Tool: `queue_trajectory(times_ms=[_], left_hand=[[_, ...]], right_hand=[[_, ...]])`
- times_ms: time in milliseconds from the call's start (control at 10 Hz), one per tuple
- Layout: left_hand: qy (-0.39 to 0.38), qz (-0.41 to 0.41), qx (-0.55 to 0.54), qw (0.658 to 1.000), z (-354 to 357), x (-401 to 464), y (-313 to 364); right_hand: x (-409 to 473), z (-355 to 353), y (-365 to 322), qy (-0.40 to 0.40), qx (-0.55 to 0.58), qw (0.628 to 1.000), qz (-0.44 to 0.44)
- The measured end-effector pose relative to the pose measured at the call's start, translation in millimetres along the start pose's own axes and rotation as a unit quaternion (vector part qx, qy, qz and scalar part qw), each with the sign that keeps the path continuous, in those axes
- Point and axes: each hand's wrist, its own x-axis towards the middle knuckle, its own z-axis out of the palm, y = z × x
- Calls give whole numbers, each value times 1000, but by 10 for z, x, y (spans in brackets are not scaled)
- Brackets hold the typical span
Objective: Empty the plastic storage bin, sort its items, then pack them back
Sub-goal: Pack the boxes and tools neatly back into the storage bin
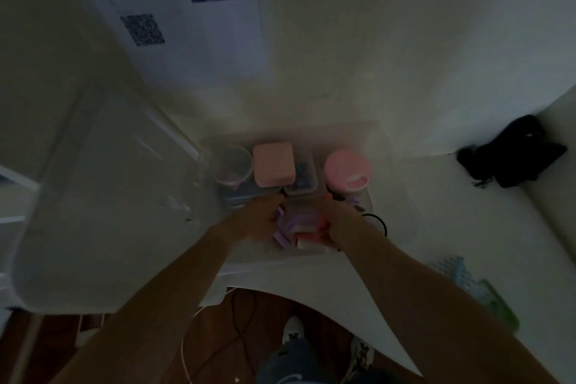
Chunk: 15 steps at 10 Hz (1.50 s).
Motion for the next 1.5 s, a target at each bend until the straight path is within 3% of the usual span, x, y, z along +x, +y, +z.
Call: queue_trajectory(times_ms=[200, 400, 600, 700, 800, 1000, 1100, 1200, 1300, 1400, 1500], left_hand=[[21, -28, -46, 998, 261, 185, -64], [2, -4, -84, 996, 311, 300, -20], [19, 37, -40, 998, 442, 304, 61], [22, 39, -22, 999, 517, 318, 106], [17, 40, -15, 999, 478, 252, 196], [-23, 38, -51, 998, 550, 228, 93], [-42, -1, -74, 996, 508, 221, 57], [-81, 0, -131, 988, 428, 210, 13], [-85, -12, -162, 983, 407, 211, -60], [-49, 41, -150, 987, 329, 85, -70], [-24, 103, -119, 987, 202, 15, -30]], right_hand=[[114, 85, -43, 14, 47, 998, 36], [46, 138, -65, 17, 140, 988, 63], [521, -63, 160, 4, 151, 986, 64], [242, 10, 82, 42, 149, 986, 59], [224, 24, 82, 65, 130, 988, 47], [22, 82, -24, 67, -68, 994, 50], [29, 31, -9, 75, -225, 971, -14], [68, -68, -14, 130, -397, 894, -161], [64, -144, -34, 94, -433, 866, -233], [43, -208, -70, 86, -486, 831, -256], [12, -215, -97, 149, -542, 769, -305]])
